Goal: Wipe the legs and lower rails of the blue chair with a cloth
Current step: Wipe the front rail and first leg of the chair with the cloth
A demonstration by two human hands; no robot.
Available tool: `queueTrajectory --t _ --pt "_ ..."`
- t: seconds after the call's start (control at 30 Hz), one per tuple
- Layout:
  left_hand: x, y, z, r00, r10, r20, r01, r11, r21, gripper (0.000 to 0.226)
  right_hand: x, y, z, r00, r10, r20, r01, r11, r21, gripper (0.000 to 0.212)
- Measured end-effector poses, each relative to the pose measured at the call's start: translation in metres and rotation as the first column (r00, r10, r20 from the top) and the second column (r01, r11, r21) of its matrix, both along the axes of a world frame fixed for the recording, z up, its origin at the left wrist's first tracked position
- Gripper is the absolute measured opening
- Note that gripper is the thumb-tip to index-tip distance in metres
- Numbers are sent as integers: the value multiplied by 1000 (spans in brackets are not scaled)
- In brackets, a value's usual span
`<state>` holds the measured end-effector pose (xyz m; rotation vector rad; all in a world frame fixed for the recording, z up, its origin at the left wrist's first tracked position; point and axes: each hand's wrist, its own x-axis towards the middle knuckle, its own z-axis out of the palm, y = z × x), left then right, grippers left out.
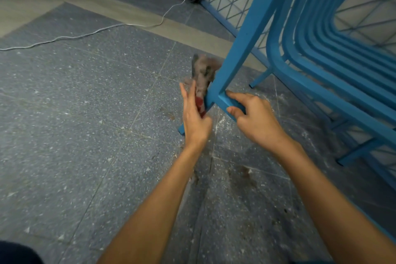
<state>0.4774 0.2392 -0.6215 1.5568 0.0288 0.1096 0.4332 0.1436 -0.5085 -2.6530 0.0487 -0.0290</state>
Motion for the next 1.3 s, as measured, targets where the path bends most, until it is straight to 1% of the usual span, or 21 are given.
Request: queueTrajectory --t 0.07,0.1,0.13,0.2,0.27,0.33,0.43,0.47,0.53,0.63,0.7,0.77,0.8,0.83,0.87,0.9,0.97,1.03,1.1,1.17,1.3 --pt "7 4 -34 991 -48 -128 59 995 84 91 0 0 0 1000 4 -2 -4 1000 12 42" --pt "11 7 -49 973 -78 -217 98 991 86 88 0 0 0 1000 6 0 -6 1000 16 42" --pt "15 12 -60 942 -109 -317 136 989 64 81 0 0 1 1000 6 4 -6 1000 20 42" --pt "23 18 -71 845 -141 -516 174 985 15 65 0 -1 1 1000 4 12 -4 999 35 42" --pt "29 21 -70 786 -138 -602 168 986 -7 54 -1 -1 1 1000 -2 14 1 999 54 42" --pt "31 19 -63 793 -120 -597 133 991 -22 49 -1 0 1 1000 -1 9 0 998 60 42" --pt "24 11 -44 843 -127 -523 80 991 -111 47 -2 1 3 1000 -5 5 4 999 50 42" --pt "19 7 -34 866 -120 -486 61 989 -135 50 -2 1 3 1000 -5 5 4 999 46 42" --pt "9 -2 -13 924 -90 -372 20 982 -188 63 -1 1 4 1000 -7 7 7 999 38 42" --pt "-8 -18 6 989 -51 -141 13 966 -257 87 0 0 2 1000 -18 4 18 999 31 41" --pt "-14 -21 4 998 -15 -58 1 970 -243 94 0 1 3 1000 -15 8 15 1000 25 41" --pt "-12 -18 -12 999 31 -22 -34 988 -148 92 -1 2 3 1000 -1 21 1 1000 15 41" --pt "-8 -13 -23 999 34 -37 -38 994 -98 88 -2 3 3 1000 1 26 -2 1000 12 41" --pt "-1 -7 -36 996 20 -84 -23 999 -39 80 -2 3 3 1000 0 31 -1 1000 11 41" --pt "7 2 -48 987 -18 -160 22 999 25 70 -2 2 2 999 1 34 -1 1000 10 42" --pt "15 12 -59 967 -77 -243 102 991 91 64 -2 2 2 999 0 36 -1 1000 9 42" --pt "29 35 -77 895 -184 -407 293 930 224 62 -1 2 0 999 3 40 -3 1000 2 42" --pt "36 50 -83 841 -219 -495 415 848 330 61 -1 1 -2 999 6 46 -6 1000 0 42" --pt "40 51 -78 830 -251 -498 458 818 349 58 -1 1 -3 998 16 55 -16 1000 3 42" --pt "43 48 -58 831 -325 -452 495 802 334 54 -2 1 -2 998 16 60 -16 1000 11 42" --pt "53 50 -1 804 -521 -287 590 764 264 56 -2 1 -2 999 5 52 -6 1000 15 41"
